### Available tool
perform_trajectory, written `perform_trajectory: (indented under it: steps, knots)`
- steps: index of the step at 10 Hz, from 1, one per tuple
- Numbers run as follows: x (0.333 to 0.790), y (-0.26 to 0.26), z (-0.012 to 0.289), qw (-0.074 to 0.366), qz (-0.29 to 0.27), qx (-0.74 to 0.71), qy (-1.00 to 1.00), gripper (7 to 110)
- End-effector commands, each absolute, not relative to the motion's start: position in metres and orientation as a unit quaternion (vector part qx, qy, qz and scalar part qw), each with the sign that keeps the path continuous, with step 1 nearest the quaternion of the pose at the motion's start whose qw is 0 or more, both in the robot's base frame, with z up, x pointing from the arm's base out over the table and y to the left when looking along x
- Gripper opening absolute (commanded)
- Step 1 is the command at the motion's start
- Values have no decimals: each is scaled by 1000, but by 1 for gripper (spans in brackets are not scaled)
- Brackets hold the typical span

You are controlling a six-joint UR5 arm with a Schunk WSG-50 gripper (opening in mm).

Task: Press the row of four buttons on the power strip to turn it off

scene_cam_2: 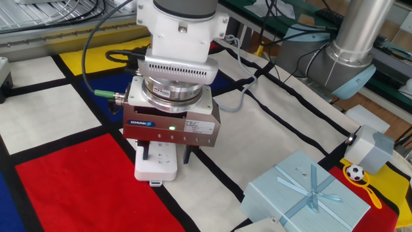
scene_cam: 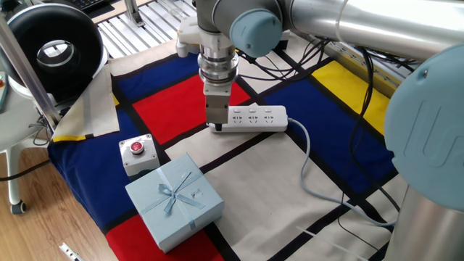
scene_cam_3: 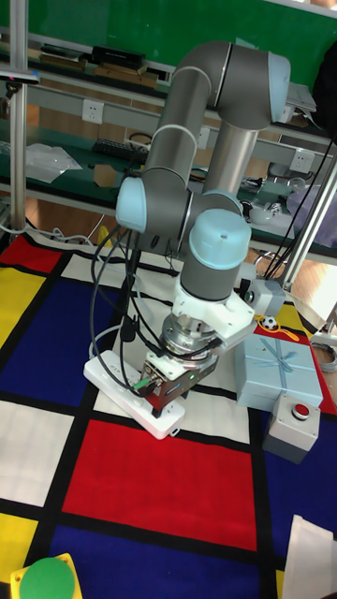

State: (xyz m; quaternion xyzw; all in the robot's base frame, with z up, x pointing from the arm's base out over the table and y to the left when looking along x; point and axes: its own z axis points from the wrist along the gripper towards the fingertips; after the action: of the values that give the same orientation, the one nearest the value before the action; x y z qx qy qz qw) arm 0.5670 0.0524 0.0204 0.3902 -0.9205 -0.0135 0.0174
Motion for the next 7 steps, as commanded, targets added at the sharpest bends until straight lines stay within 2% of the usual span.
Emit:
perform_trajectory:
  steps: [1, 2, 3, 5, 7]
  knots:
    - [572, 56, 32, 14, -25, 380, -925, 66]
    - [573, 58, 39, 13, -29, 370, -929, 66]
    - [577, 61, 48, 5, -31, 347, -937, 44]
    - [588, 78, 63, -23, -56, 297, -953, 44]
    - [618, 66, 81, -69, -18, 262, -962, 44]
